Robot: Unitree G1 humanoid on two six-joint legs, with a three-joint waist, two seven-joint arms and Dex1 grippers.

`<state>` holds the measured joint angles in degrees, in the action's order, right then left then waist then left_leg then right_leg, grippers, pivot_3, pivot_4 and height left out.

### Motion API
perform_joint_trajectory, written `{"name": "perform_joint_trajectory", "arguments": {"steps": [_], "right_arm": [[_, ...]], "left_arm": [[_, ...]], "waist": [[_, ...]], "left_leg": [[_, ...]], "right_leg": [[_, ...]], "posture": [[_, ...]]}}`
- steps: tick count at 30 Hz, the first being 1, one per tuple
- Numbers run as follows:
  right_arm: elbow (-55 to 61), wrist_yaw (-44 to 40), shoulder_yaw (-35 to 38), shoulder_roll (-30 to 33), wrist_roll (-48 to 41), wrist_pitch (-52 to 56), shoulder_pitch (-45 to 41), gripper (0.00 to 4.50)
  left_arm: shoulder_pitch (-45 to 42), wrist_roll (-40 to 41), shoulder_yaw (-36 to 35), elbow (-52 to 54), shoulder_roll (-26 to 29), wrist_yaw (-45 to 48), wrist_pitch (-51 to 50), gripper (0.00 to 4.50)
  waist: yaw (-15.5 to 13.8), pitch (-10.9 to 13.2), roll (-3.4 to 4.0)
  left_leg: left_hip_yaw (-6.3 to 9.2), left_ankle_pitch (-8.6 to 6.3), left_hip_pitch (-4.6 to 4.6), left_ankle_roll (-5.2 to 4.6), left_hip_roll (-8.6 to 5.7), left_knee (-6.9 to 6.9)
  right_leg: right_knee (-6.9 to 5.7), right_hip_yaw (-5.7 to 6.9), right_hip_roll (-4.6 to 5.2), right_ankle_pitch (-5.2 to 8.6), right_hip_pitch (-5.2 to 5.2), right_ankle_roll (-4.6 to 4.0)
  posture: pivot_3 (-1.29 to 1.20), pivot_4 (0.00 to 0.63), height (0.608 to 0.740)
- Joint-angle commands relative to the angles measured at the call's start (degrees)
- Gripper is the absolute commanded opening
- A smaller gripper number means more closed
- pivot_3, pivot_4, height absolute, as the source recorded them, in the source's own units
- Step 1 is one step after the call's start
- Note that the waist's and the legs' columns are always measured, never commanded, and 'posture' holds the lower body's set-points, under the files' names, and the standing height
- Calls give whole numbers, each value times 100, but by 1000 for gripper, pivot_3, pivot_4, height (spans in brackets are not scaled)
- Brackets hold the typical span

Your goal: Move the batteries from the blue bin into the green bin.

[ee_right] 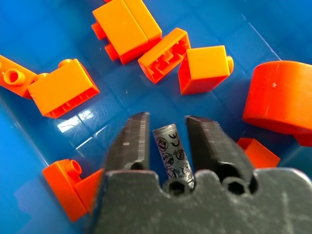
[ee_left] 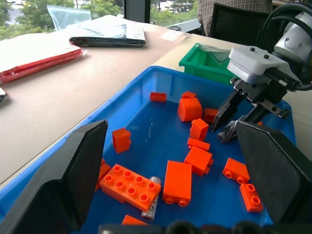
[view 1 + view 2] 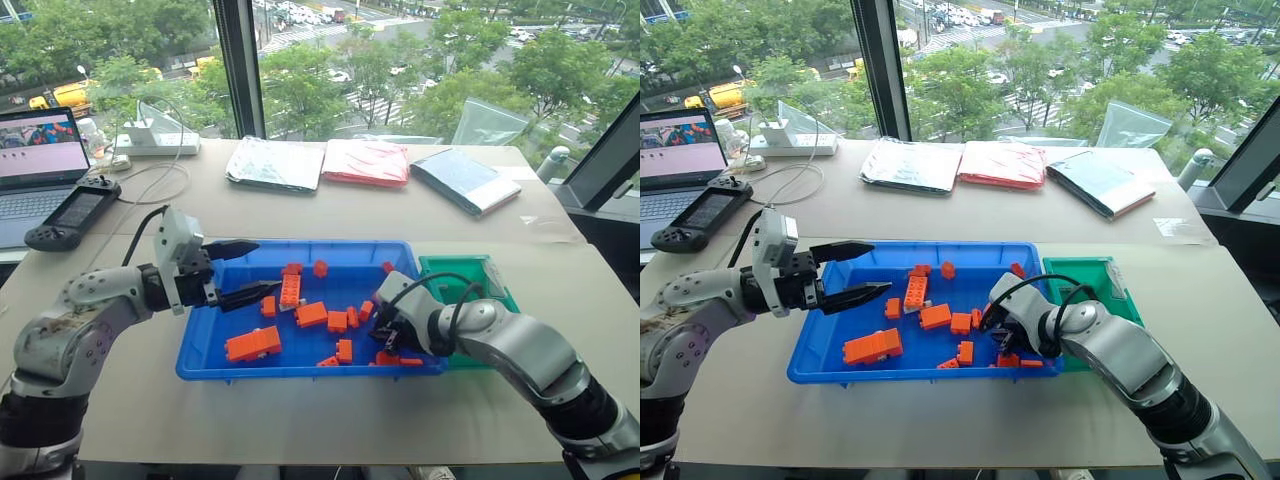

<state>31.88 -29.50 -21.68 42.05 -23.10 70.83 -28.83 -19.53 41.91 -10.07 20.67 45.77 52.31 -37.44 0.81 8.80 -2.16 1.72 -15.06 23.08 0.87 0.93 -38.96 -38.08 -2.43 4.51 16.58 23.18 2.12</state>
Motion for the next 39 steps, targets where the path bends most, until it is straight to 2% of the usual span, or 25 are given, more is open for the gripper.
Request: {"name": "perform_joint_trajectory", "arguments": {"steps": [1,12,16,21,29,34,39], "right_arm": [[43,-54,86,55,32,16,111,2749],[21,-39,149,129,42,140,169,2749],[6,-84,110,172,44,126,206,1760],[-12,-112,59,163,82,105,176,77],[84,-136,229,40,-1,92,73,30],[426,-308,984,-191,-463,411,-443,30],[607,-589,1485,11,-831,639,-856,30]], "left_arm": [[-91,71,-51,209,27,-7,1,4500],[-129,111,-65,251,12,-61,-65,4500],[-132,124,-77,245,21,-64,-71,4500],[-9,155,-146,307,41,-47,-41,4500],[8,144,-126,268,29,-40,-9,4500],[-93,111,-67,177,6,-45,-8,4500],[-119,119,-50,176,0,-56,-37,4500]], "waist": [[0,0,0],[-11,0,0],[-9,0,0],[-9,0,0],[-9,0,-1],[3,1,1],[5,2,3]], "left_leg": [[1,0,0,0,0,0],[1,0,-2,0,-1,-1],[1,0,-3,0,-1,-1],[0,0,-6,0,-1,-3],[1,0,-9,0,0,-3],[1,0,-5,0,0,-2],[5,0,-6,0,2,1]], "right_leg": [[0,0,0,0,0,0],[0,1,1,0,-3,0],[1,1,1,0,-4,0],[0,0,1,0,-7,0],[-1,0,0,0,-9,0],[-3,-3,0,0,-2,0],[-2,-1,-3,0,-1,0]], "posture": [[0,150,740],[0,150,740],[0,150,740],[0,150,740],[0,150,740],[0,150,740],[0,150,740]]}}
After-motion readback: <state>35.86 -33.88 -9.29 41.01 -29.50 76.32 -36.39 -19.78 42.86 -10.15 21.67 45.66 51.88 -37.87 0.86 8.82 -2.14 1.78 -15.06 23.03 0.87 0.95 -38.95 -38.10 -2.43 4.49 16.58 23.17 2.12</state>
